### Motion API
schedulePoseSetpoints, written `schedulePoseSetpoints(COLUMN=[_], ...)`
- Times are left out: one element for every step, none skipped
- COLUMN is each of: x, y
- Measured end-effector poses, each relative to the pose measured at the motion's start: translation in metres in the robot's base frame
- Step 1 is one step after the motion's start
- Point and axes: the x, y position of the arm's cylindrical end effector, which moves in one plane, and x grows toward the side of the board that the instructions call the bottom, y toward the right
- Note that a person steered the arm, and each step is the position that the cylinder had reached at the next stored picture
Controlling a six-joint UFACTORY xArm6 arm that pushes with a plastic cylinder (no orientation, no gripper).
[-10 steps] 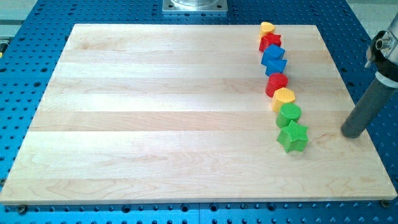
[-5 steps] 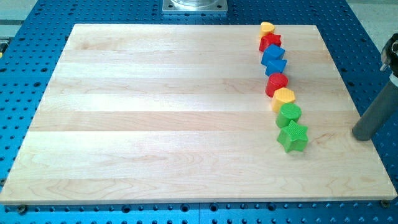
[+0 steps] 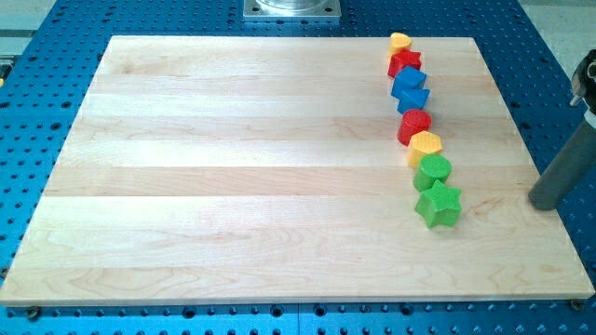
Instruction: Move the green circle parallel to the left of the green star
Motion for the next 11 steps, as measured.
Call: schedulePoseSetpoints(x=[0.004,0.011,0.011,0.018,0.018,0.018,-0.004,-0.025,-0.025,-0.044,-0.045], y=[0.006,0.007,0.015,0.016,0.013,0.000,-0.004,-0.018,-0.069,-0.092,-0.158])
